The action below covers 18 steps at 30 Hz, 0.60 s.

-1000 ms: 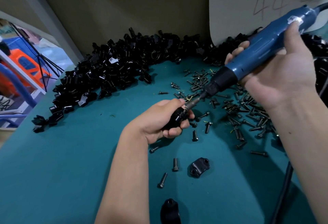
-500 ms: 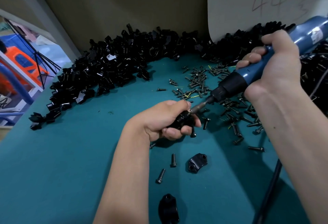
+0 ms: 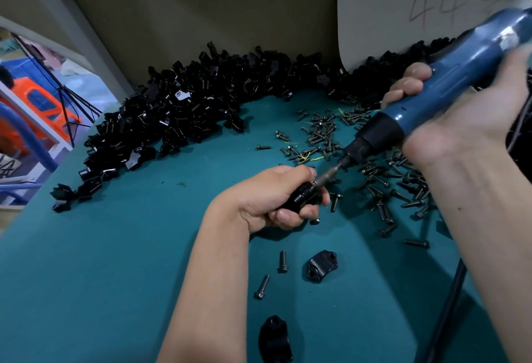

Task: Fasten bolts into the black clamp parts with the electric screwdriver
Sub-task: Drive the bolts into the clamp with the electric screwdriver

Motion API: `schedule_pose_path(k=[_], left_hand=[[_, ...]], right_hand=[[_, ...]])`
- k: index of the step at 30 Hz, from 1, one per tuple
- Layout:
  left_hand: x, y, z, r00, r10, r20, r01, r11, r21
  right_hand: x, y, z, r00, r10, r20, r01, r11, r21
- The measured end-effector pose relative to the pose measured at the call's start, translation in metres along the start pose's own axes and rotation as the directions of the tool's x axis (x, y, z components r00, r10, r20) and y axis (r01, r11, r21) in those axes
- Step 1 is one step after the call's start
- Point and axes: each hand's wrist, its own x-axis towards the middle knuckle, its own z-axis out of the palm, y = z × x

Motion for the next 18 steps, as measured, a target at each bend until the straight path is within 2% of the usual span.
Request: schedule_pose_path(k=[7,11,16,18], left_hand=[[-0.002,0.000,-0.004,1.000,-0.013,-0.010,0.012,0.997,-0.073],[-0.003,0.000,-0.006,1.000,-0.009,0.001,0.009,0.996,-0.094],[-0.005,-0.001,-0.004,0.999,0.035,0.038,-0.037,0.999,0.039],[-0.004,-0.001,-0.004,0.998,0.045,0.036,-0.046,0.998,0.044]], right_hand=[[0.002,-0.001,-0.008,0.976,0.080,0.201,-0.098,0.992,0.082],[0.001,-0.003,-0.011,0.955,0.122,0.270,-0.155,0.982,0.106],[0.001,-0.004,-0.011,0.931,0.175,0.319,-0.203,0.977,0.058],[0.000,-0.004,-0.010,0.924,0.179,0.339,-0.218,0.973,0.079]])
